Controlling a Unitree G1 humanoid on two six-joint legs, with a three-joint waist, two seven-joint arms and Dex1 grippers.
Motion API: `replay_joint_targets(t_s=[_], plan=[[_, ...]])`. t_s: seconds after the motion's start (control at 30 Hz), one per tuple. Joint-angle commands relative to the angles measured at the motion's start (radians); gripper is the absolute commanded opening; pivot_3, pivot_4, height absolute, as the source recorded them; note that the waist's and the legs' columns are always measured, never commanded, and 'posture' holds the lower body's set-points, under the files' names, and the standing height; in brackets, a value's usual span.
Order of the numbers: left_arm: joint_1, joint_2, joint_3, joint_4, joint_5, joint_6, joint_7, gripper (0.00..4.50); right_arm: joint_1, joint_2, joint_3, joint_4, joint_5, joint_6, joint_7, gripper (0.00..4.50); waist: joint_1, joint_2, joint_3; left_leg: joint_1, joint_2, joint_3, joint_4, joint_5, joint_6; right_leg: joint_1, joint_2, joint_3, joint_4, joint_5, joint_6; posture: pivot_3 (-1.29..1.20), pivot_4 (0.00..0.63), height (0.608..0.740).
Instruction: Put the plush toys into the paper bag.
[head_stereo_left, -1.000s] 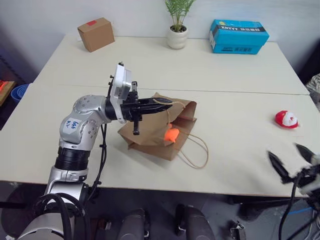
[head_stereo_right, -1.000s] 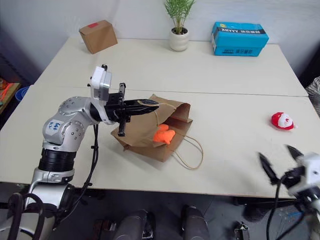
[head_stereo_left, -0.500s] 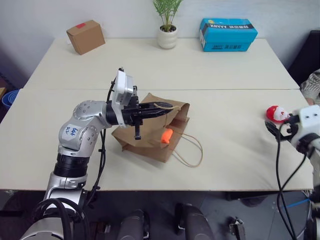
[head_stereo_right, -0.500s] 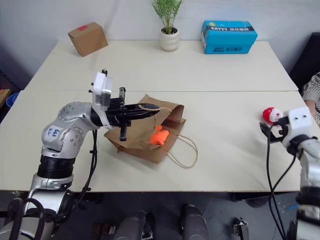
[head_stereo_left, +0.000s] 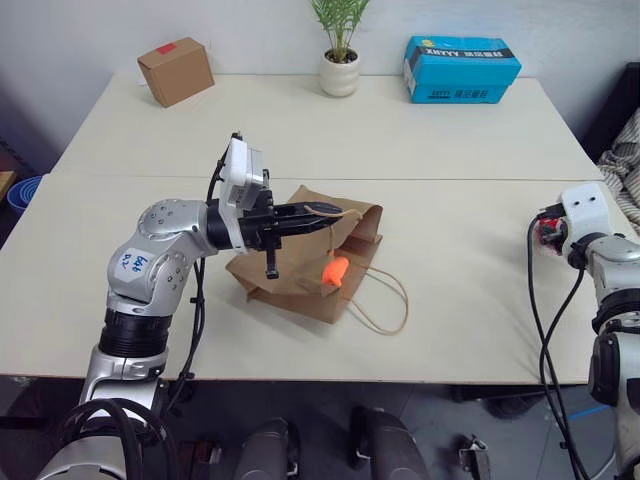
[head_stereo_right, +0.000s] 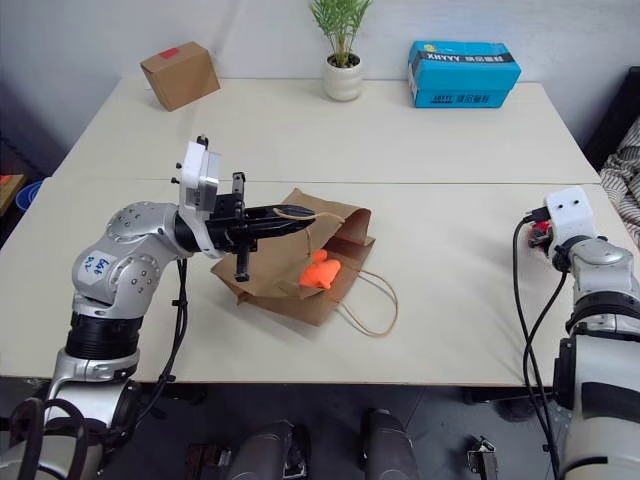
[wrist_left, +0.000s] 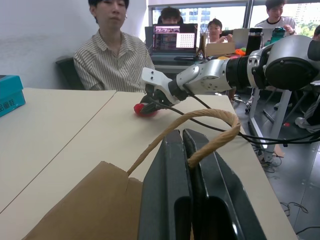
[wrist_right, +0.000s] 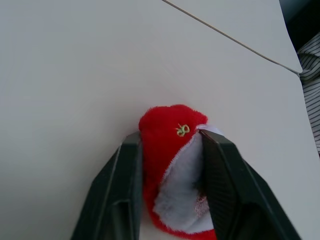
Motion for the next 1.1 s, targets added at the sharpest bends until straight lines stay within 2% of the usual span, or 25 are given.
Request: replay_joint_targets(t_s=[0.03, 0.07, 0.1, 0.17, 0.2, 0.27, 0.33, 0.43, 0.6, 0.7, 0.8, 0.87, 0.97, 1.07, 1.1], plan=[[-0.027, 0.008, 0.020, -0.013, -0.016, -0.011, -0.006, 0.00, 0.009, -0.029, -0.031, -0.020, 0.047, -0.044, 0.114, 0.44, 0.000, 0.000, 0.000, 0.000, 0.000, 0.000, 0.000, 0.000, 0.000, 0.000, 0.000, 0.000, 0.000, 0.000, 0.000, 0.00, 0.150, 0.740], [-0.026, 0.008, 0.022, -0.015, -0.019, -0.009, -0.006, 0.00, 0.040, -0.024, -0.055, -0.098, 0.108, -0.067, 0.255, 0.13, -0.001, 0.000, 0.000, 0.000, 0.000, 0.000, 0.000, 0.000, 0.000, 0.000, 0.000, 0.000, 0.000, 0.000, 0.000, 0.00, 0.150, 0.740], [-0.024, 0.009, 0.024, -0.016, -0.021, -0.007, -0.006, 0.00, 0.064, -0.020, -0.071, -0.156, 0.154, -0.082, 0.354, 0.00, -0.002, 0.000, 0.000, 0.000, 0.000, 0.000, 0.000, 0.000, 0.000, 0.000, 0.001, 0.000, 0.000, 0.000, 0.000, 0.00, 0.150, 0.740], [-0.020, 0.015, 0.029, -0.018, -0.031, 0.004, -0.013, 0.00, 0.188, -0.003, -0.109, -0.436, 0.308, -0.016, 0.555, 0.00, -0.003, 0.000, 0.000, 0.000, 0.001, 0.000, 0.000, 0.000, 0.000, 0.000, 0.002, 0.000, -0.001, 0.000, 0.001, 0.00, 0.150, 0.740], [-0.019, 0.020, 0.032, -0.018, -0.036, 0.008, -0.018, 0.00, 0.254, 0.006, -0.126, -0.583, 0.377, 0.048, 0.595, 0.00, -0.002, 0.000, 0.000, 0.000, 0.001, 0.000, -0.001, 0.000, -0.001, 0.000, 0.001, 0.000, -0.001, 0.000, 0.001, 0.00, 0.150, 0.740], [-0.025, 0.027, 0.041, -0.009, -0.056, 0.028, -0.030, 0.00, 0.433, 0.036, -0.140, -0.986, 0.541, 0.260, 0.589, 0.00, 0.001, 0.001, 0.000, -0.001, 0.002, -0.001, -0.001, 0.000, -0.001, -0.001, 0.001, 0.000, -0.001, 0.000, 0.001, 0.00, 0.150, 0.740], [-0.039, 0.033, 0.048, 0.006, -0.075, 0.051, -0.043, 0.00, 0.583, 0.094, -0.096, -1.357, 0.677, 0.438, 0.498, 0.00, 0.003, 0.001, 0.000, -0.001, 0.004, -0.002, 0.000, -0.001, -0.003, -0.001, 0.001, -0.001, -0.001, 0.000, 0.000, 0.00, 0.150, 0.740], [-0.051, 0.049, 0.060, 0.019, -0.100, 0.090, -0.056, 0.00, 0.636, 0.215, -0.009, -1.605, 0.753, 0.569, 0.357, 0.00, 0.001, 0.001, 0.000, 0.001, 0.005, -0.002, 0.001, -0.001, -0.004, 0.000, 0.001, 0.000, 0.001, 0.000, -0.001, 0.00, 0.150, 0.740], [-0.041, 0.089, 0.068, 0.011, -0.127, 0.139, -0.081, 0.00, 0.589, 0.408, 0.130, -1.650, 0.704, 0.614, 0.197, 0.00, 0.004, 0.000, 0.000, 0.002, 0.003, -0.001, 0.000, -0.001, -0.005, -0.001, 0.000, 0.001, 0.003, -0.001, -0.002, 0.00, 0.150, 0.740], [-0.040, 0.106, 0.064, 0.002, -0.140, 0.159, -0.099, 0.00, 0.541, 0.474, 0.253, -1.537, 0.523, 0.470, 0.158, 0.00, 0.012, 0.000, 0.000, 0.000, 0.002, -0.001, 0.000, -0.001, -0.005, -0.003, 0.000, 0.000, 0.003, -0.001, -0.002, 0.00, 0.150, 0.740], [-0.030, 0.135, 0.075, -0.018, -0.162, 0.193, -0.109, 0.00, 0.440, 0.570, 0.315, -1.357, 0.316, 0.287, 0.001, 0.00, 0.009, 0.000, 0.000, -0.002, 0.001, 0.000, 0.000, -0.001, -0.004, -0.005, 0.001, 0.001, 0.003, -0.001, -0.002, 0.00, 0.150, 0.740], [-0.017, 0.155, 0.081, -0.027, -0.173, 0.205, -0.120, 0.00, 0.396, 0.610, 0.345, -1.260, 0.237, 0.254, -0.055, 0.00, 0.002, 0.000, 0.000, -0.003, 0.001, 0.001, 0.000, -0.001, -0.003, -0.007, 0.001, 0.001, 0.004, -0.001, -0.002, 0.00, 0.150, 0.740], [-0.008, 0.164, 0.079, -0.027, -0.171, 0.200, -0.128, 0.00, 0.347, 0.667, 0.384, -1.103, 0.171, 0.216, -0.075, 0.00, -0.005, 0.000, 0.000, -0.004, 0.002, 0.001, 0.000, -0.001, -0.004, -0.008, 0.001, 0.001, 0.005, -0.002, -0.003, 0.00, 0.150, 0.740], [-0.011, 0.159, 0.079, -0.015, -0.157, 0.181, -0.123, 0.00, 0.333, 0.710, 0.387, -1.025, 0.199, 0.223, -0.012, 0.00, -0.013, 0.000, 0.000, -0.004, 0.001, 0.001, 0.000, -0.001, -0.004, -0.008, 0.002, 0.001, 0.005, -0.002, -0.003, 0.00, 0.150, 0.740], [-0.014, 0.156, 0.081, -0.006, -0.149, 0.169, -0.119, 0.00, 0.338, 0.719, 0.377, -1.028, 0.215, 0.217, 0.007, 0.33, -0.014, 0.000, 0.000, -0.004, 0.001, 0.001, 0.000, -0.001, -0.004, -0.008, 0.002, 0.001, 0.005, -0.002, -0.003, 0.00, 0.150, 0.740]])
